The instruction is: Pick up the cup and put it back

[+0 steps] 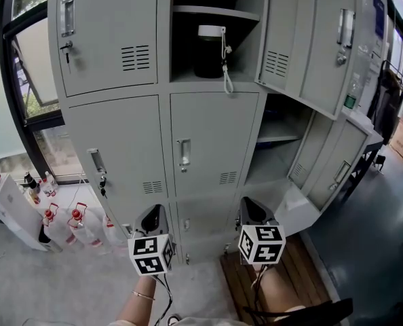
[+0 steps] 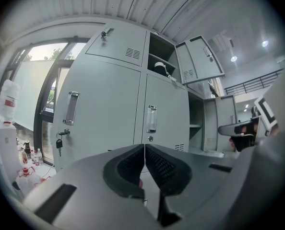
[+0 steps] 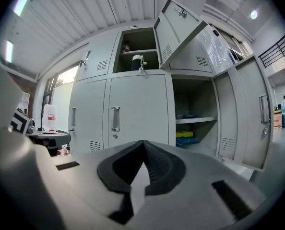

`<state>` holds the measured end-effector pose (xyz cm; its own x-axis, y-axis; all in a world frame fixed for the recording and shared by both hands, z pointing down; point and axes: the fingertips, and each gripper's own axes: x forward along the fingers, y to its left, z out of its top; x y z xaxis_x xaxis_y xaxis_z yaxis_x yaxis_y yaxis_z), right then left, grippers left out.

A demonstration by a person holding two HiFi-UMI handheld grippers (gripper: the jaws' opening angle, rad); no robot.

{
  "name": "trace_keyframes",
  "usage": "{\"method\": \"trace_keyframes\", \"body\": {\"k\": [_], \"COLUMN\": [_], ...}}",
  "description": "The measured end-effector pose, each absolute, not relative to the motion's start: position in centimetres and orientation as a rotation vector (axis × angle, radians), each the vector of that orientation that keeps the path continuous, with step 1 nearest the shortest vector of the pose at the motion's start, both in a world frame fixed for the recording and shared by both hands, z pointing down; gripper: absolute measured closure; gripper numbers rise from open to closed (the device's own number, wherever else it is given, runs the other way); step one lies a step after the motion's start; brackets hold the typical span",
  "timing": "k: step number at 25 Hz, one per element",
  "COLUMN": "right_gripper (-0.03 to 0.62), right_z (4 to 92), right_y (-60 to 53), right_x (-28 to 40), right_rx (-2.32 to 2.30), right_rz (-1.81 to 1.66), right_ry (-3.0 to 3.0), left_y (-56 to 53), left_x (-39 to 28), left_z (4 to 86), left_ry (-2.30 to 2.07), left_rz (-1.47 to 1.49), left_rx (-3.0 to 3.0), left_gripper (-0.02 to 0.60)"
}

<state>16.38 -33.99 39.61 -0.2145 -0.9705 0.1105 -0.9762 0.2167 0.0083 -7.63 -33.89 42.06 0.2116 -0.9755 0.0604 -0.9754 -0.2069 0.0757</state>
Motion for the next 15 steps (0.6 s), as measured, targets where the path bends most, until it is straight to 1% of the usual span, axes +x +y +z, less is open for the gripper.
{"method": "trace_keyframes", "body": {"k": [6,7,8,12,15], "right_gripper": [0.599,0.564,0.517,0.503,0.466], "right_z": [38.5,38.4,38.2,37.1,36.5], "right_y": [-34.0,-34.0,-34.0,-34.4,-34.7], "right_x": [15.1,14.9,14.7,14.4,13.8], "right_rx": [1.913,1.905,1.901,1.916,1.907], "right_rz": [0.076,0.085,0.091,0.088,0.084], "right_ry": [-2.407,-2.422,-2.437,-2.46,-2.472], "left_y": [-33.7,-33.7,-33.7,-33.9,-33.9], "left_x": [-8.7,-8.7,-8.8,-8.8,-9.1], "left_z": [41.9,42.1,42.2,42.1,42.2], "left_ry": [-1.928,-1.925,-1.921,-1.913,-1.903], "left_rz": [0.008,0.013,0.015,0.017,0.014], "left_rx": [2.368,2.368,2.368,2.38,2.379], "left_gripper": [0.571,0.571,0.571,0.571,0.569]}}
